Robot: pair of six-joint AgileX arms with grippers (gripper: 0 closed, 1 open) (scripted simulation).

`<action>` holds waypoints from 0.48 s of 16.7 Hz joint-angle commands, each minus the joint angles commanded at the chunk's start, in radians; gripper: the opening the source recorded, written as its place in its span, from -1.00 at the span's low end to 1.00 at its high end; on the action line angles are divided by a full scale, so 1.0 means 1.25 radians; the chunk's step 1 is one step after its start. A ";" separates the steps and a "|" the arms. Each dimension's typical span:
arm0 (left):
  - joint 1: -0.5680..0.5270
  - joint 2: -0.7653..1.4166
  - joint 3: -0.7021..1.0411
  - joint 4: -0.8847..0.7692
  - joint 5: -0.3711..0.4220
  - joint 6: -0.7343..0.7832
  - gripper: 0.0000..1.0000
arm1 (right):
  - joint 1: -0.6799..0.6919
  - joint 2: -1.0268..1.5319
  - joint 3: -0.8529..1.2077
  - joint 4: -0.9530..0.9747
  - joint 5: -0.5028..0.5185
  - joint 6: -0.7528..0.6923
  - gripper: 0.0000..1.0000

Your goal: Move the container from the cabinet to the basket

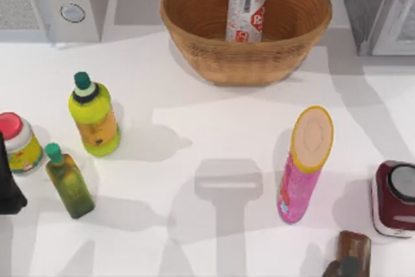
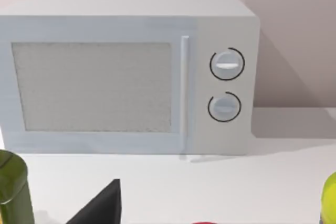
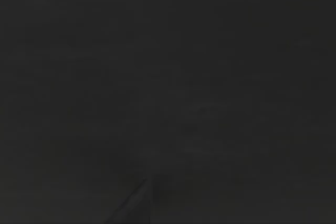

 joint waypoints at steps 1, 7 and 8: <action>0.000 0.000 0.000 0.000 0.000 0.000 1.00 | 0.000 0.000 0.000 0.000 0.000 0.000 1.00; 0.000 0.000 0.000 0.000 0.000 0.000 1.00 | -0.031 -0.130 -0.172 0.037 -0.036 0.000 1.00; 0.000 0.000 0.000 0.000 0.000 0.000 1.00 | -0.041 -0.170 -0.226 0.049 -0.047 0.000 1.00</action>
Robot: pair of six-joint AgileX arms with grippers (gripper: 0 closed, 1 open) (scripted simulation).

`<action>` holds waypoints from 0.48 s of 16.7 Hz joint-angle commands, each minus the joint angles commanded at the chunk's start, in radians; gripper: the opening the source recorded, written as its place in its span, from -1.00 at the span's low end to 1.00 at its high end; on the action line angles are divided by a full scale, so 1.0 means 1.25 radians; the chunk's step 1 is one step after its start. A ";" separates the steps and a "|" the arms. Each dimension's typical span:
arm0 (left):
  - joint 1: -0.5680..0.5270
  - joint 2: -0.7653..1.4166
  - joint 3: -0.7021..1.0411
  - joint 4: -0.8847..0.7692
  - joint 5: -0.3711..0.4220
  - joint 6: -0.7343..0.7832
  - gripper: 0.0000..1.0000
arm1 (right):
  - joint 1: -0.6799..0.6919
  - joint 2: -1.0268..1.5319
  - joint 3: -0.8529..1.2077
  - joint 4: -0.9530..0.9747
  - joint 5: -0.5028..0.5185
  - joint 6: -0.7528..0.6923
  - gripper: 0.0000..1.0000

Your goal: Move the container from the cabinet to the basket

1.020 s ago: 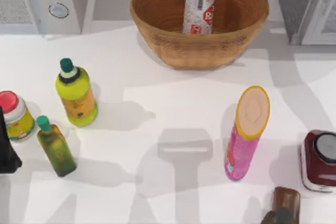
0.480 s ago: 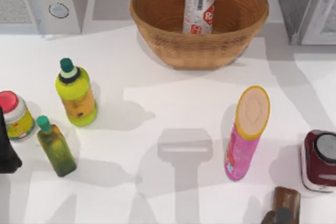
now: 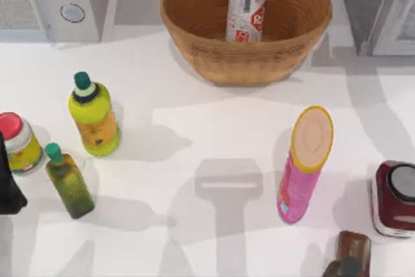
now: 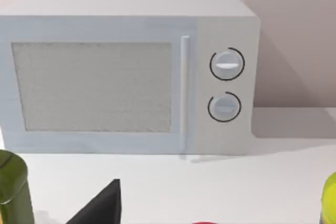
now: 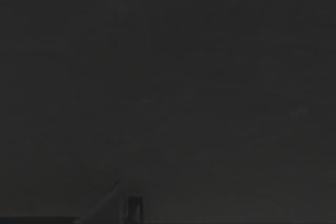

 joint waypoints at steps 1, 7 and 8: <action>0.000 0.000 0.000 0.000 0.000 0.000 1.00 | -0.010 -0.044 -0.061 0.012 -0.012 0.000 1.00; 0.000 0.000 0.000 0.000 0.000 0.000 1.00 | -0.088 -0.366 -0.506 0.104 -0.100 0.000 1.00; 0.000 0.000 0.000 0.000 0.000 0.000 1.00 | -0.102 -0.425 -0.585 0.121 -0.116 0.000 1.00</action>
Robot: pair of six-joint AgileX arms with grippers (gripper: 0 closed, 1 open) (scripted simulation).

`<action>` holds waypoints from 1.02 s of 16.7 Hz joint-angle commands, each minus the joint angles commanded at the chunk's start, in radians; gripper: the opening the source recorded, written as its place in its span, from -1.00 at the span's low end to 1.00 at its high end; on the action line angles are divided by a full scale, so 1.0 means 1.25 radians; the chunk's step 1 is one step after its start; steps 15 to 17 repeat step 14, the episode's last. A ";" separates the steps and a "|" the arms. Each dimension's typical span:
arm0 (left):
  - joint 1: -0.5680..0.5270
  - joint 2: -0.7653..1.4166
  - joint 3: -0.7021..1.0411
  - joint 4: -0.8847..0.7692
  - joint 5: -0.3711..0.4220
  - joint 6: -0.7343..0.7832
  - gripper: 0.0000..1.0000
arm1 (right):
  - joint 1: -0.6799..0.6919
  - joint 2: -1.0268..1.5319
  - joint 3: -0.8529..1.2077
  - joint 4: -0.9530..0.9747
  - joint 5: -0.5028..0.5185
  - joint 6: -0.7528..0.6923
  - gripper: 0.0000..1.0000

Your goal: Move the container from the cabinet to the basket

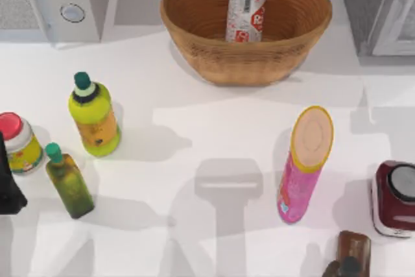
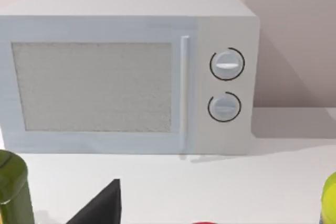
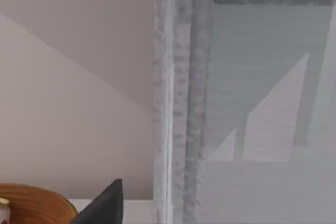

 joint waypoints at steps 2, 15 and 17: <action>0.000 0.000 0.000 0.000 0.000 0.000 1.00 | -0.029 -0.120 -0.154 0.034 -0.033 0.000 1.00; 0.000 0.000 0.000 0.000 0.000 0.000 1.00 | -0.129 -0.528 -0.654 0.150 -0.143 0.001 1.00; 0.000 0.000 0.000 0.000 0.000 0.000 1.00 | -0.129 -0.528 -0.654 0.150 -0.143 0.001 1.00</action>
